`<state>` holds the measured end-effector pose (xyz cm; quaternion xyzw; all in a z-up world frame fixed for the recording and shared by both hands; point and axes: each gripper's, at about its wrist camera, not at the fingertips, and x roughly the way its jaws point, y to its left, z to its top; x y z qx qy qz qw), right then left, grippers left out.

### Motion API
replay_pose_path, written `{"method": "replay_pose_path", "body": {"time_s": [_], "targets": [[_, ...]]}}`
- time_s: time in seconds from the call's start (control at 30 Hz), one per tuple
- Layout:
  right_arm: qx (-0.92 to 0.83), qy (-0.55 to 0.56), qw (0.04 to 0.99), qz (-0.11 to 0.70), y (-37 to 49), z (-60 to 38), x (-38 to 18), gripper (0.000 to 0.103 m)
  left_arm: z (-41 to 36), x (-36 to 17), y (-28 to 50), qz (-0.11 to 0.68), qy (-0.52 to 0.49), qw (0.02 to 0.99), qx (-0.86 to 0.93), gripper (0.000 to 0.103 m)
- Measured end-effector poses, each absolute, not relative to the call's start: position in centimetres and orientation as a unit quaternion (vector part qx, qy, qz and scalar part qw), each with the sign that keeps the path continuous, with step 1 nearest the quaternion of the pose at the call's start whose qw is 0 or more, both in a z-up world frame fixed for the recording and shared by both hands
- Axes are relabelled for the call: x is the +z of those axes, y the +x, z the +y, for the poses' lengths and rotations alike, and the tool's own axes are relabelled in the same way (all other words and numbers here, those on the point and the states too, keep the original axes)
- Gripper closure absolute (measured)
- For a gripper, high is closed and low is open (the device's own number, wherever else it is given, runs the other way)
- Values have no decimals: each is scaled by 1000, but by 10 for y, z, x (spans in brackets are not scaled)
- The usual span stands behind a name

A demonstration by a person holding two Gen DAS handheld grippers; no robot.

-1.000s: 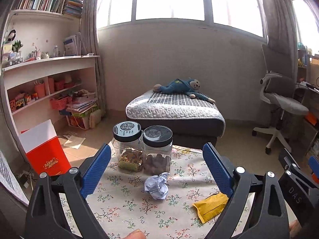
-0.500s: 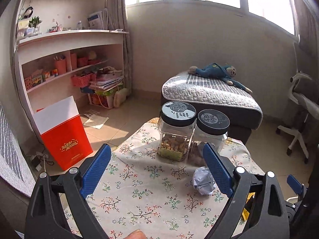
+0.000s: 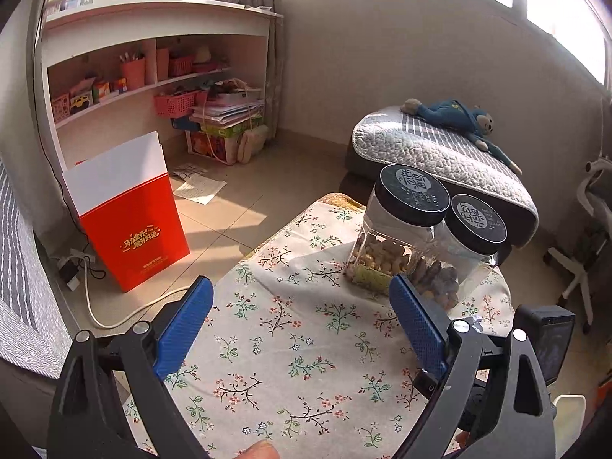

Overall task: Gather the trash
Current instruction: 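Close the right tool on the crumpled tissue while the left reaches the yellow packet, then close the left tool on the yellow snack packet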

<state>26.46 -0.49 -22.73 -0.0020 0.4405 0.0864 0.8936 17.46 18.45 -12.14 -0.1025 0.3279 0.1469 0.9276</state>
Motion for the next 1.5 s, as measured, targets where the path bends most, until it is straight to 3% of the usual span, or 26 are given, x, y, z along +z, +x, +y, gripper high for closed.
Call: {"method": "replay_pose_path", "body": {"time_s": [0.03,0.07,0.23,0.9,1.5], "targets": [[93,9,889,448,267,-8,-230,58,183,-122,178,332,-104,926,144,13],[100,21,887,451,268,-12,-231,71,181,-123,179,335,-104,926,141,13],[109,38,891,439,263,-21,-222,90,157,-126,184,339,-84,929,123,13],[-20,100,938,331,202,-173,-127,90,54,-136,195,372,-26,927,39,13],[-103,168,937,289,141,-300,-104,90,-147,-226,224,484,172,831,-214,13]]}}
